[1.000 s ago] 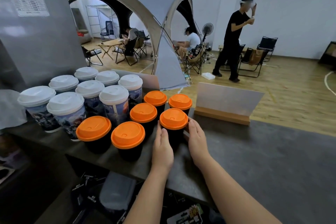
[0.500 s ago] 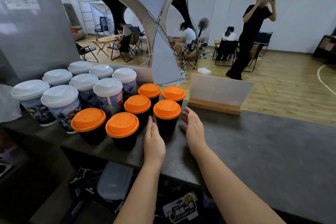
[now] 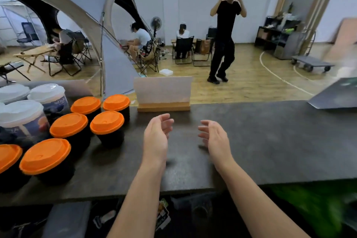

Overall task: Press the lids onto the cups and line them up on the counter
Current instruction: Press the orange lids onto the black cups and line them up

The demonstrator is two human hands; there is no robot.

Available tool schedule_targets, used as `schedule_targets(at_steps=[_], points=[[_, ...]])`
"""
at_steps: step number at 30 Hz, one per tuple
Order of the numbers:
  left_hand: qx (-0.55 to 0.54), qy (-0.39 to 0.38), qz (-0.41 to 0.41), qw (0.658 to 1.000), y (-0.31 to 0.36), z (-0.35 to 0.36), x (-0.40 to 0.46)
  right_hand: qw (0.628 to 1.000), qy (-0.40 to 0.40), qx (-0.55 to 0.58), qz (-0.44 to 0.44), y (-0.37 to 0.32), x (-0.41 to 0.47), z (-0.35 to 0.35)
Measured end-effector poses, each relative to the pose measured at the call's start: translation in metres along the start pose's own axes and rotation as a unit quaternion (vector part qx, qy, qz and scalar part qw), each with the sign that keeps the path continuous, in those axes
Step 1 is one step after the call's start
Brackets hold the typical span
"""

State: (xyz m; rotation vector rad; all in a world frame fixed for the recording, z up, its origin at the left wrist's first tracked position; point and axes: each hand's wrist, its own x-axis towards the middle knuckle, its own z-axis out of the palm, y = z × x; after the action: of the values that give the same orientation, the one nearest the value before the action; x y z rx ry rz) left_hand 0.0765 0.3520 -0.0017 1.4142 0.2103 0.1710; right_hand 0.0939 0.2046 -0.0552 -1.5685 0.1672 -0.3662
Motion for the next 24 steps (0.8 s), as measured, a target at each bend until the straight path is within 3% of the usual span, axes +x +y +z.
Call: schedule_targets(at_steps=[5,11,24], points=[[0.003,-0.110,-0.034,0.993,-0.016,0.081,-0.012,0.993,0.085,-0.066,-0.041,0.004,-0.006,-0.081],[0.017,-0.198,-0.084,0.977,-0.045,0.166,-0.042,0.978,0.193,-0.075,-0.015,0.013,-0.012,-0.179],[0.037,-0.276,-0.085,0.957,-0.077,0.391,-0.087,0.949,0.307,-0.070,-0.014,-0.016,0.036,-0.408]])
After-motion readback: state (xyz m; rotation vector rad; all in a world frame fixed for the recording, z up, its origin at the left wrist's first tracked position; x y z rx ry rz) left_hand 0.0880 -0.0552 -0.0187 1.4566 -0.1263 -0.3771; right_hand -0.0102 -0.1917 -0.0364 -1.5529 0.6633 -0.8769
